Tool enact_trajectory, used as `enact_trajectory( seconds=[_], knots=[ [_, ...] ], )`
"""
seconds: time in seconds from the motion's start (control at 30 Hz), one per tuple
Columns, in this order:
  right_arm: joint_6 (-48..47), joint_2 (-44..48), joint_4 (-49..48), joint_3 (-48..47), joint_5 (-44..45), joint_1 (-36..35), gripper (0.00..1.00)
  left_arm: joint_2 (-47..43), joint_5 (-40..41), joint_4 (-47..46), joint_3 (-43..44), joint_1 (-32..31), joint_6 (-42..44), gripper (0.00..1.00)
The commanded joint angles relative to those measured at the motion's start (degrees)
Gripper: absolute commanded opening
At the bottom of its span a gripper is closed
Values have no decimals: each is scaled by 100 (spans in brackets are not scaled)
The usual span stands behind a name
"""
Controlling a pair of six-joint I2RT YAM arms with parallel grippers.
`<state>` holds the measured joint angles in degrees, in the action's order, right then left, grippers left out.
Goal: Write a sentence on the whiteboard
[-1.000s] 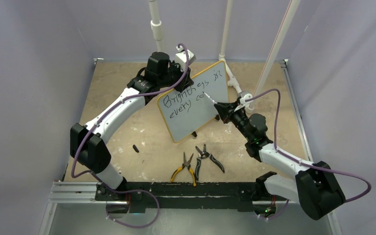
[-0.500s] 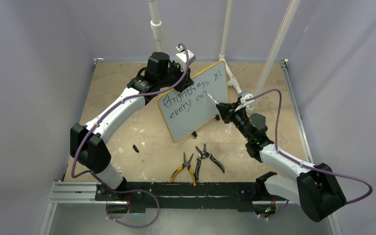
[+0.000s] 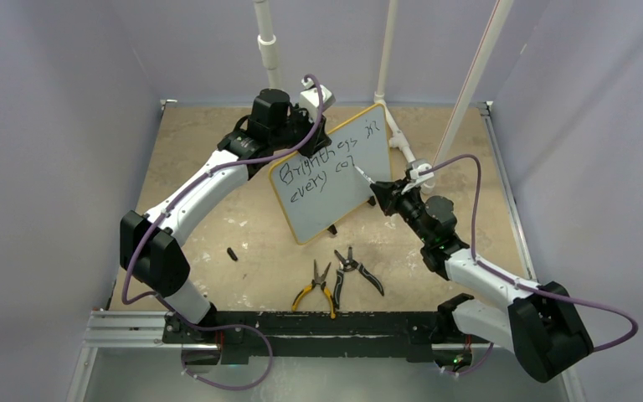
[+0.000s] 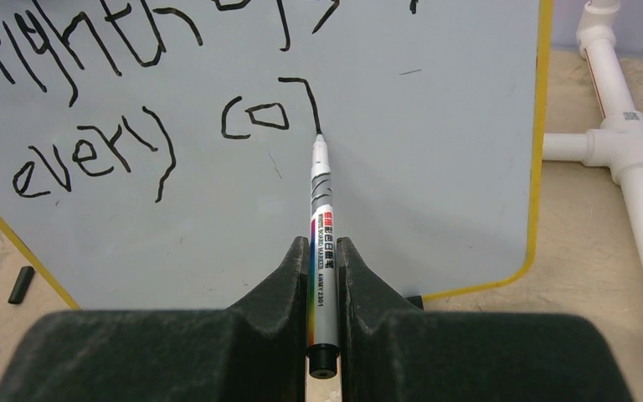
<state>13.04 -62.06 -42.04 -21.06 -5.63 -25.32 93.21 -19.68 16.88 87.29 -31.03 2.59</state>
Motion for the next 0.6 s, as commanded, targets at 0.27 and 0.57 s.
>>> enact_trajectory(
  seconds=[0.27, 0.57],
  knots=[
    [69, 142, -329, 42, -122, 4, 0, -198, 147, -227, -46, 18, 137, 0],
    [50, 91, -616, -20, -97, 2, 0, -189, 140, -236, -45, 21, 128, 0]
  ],
)
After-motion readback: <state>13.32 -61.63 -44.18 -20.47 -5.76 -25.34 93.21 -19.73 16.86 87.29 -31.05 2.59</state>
